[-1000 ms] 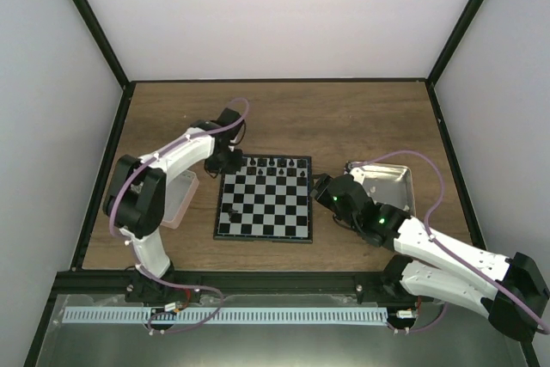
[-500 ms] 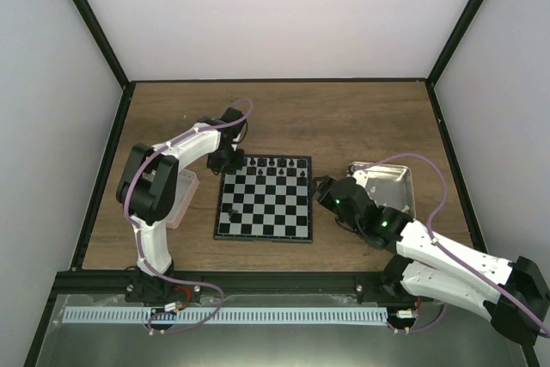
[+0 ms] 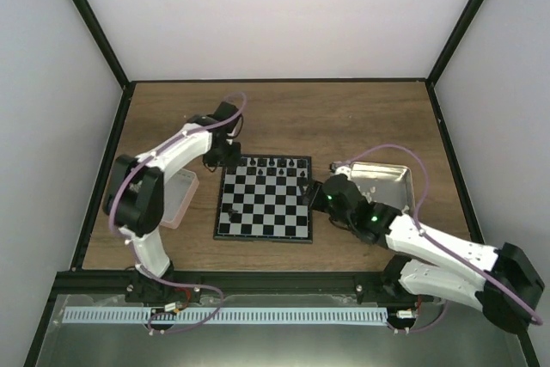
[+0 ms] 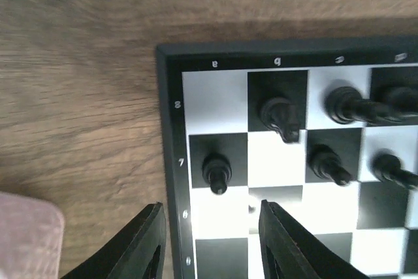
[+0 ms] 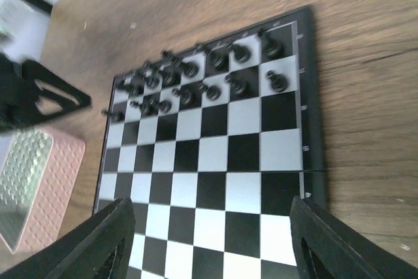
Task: Set up the chess pieces on the board
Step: Place the chess piece on the chessboard, then pick up the chess piece from the chessboard.
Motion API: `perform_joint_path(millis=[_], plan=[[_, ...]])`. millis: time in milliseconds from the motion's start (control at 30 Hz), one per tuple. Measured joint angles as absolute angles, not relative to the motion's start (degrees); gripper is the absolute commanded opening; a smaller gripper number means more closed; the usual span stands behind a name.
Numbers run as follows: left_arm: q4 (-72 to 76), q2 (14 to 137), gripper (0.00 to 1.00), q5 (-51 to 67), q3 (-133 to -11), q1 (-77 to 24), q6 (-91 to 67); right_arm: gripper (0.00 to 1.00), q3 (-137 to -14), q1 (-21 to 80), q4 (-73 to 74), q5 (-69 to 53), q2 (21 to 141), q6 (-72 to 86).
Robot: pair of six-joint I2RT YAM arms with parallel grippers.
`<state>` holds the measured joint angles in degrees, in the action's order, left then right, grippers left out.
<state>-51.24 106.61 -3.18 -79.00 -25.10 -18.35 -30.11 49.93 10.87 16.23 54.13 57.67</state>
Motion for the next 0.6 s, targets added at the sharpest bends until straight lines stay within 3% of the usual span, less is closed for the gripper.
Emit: perform_joint_path(millis=[200,400,600], plan=[[-47.16,91.13,0.44,-4.82,-71.37,-25.1,-21.21,0.66,-37.45,51.66,7.64,7.01,68.34,48.42],[-41.67,77.62,0.5,-8.34,-63.11,-24.77,-24.56,0.58,-51.81,58.78,6.76,-0.1,86.26,40.56],[-39.2,67.61,0.54,-14.31,-59.22,-22.24,-28.69,0.58,-64.82,62.54,9.91,-2.83,101.06,34.79]])
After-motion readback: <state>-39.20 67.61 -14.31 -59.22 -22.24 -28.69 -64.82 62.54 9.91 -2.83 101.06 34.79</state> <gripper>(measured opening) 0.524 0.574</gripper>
